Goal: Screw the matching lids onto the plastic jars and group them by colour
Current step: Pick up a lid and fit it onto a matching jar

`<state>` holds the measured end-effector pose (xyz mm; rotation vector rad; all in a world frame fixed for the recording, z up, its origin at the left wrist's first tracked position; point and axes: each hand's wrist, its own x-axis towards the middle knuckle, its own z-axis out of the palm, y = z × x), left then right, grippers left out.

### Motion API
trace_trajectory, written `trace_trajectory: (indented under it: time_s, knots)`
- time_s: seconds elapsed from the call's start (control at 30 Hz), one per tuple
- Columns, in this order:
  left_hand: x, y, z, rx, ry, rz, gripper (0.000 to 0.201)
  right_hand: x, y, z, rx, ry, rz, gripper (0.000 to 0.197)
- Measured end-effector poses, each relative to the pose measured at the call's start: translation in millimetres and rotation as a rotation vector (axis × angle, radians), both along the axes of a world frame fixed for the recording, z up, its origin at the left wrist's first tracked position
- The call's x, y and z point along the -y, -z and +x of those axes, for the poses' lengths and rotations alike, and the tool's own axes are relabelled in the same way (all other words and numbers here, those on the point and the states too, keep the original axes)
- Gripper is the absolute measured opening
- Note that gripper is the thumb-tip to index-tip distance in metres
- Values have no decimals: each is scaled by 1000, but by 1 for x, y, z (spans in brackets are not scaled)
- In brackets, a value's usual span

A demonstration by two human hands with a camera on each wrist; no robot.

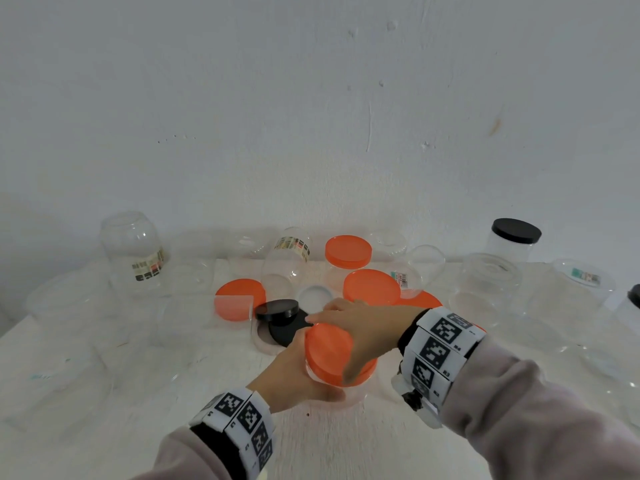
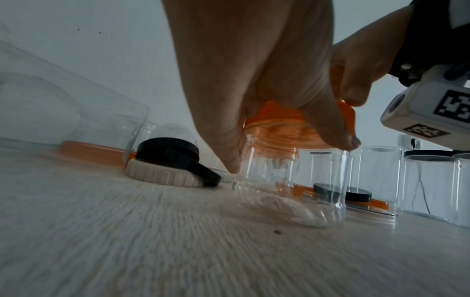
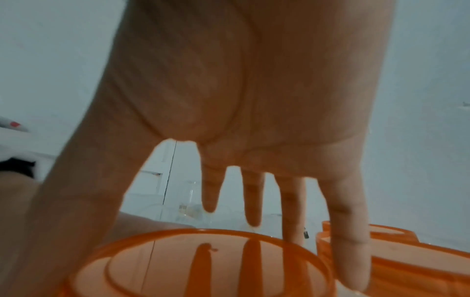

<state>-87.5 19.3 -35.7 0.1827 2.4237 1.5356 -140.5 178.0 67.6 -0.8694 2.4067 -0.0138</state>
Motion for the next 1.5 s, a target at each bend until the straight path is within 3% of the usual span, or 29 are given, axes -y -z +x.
trace_trajectory:
  time_s: [0.27, 0.4, 0.5, 0.6, 0.77, 0.97, 1.27, 1.5]
  knots:
    - [1, 6, -2, -1, -3, 13, 106, 2, 16, 4, -166, 144, 3, 100]
    - [1, 6, -2, -6, -11, -5, 109, -1, 7, 5, -43, 73, 49, 108]
    - [1, 5, -2, 7, -5, -11, 109, -2, 4, 3, -1, 23, -11, 100]
    - [1, 4, -1, 3, -11, -8, 106, -2, 12, 4, -64, 58, -24, 93]
    - [0, 1, 0, 0, 1, 5, 106, 0, 20, 7, -222, 144, 9, 97]
    - [-1, -1, 0, -6, 4, -6, 104, -6, 5, 1, 16, 30, -34, 101]
    - [0, 3, 0, -12, -19, 4, 106, 0, 29, 10, -271, 162, -43, 100]
    - [-2, 0, -1, -14, -3, -20, 102, -7, 8, 3, 2, 63, 3, 107]
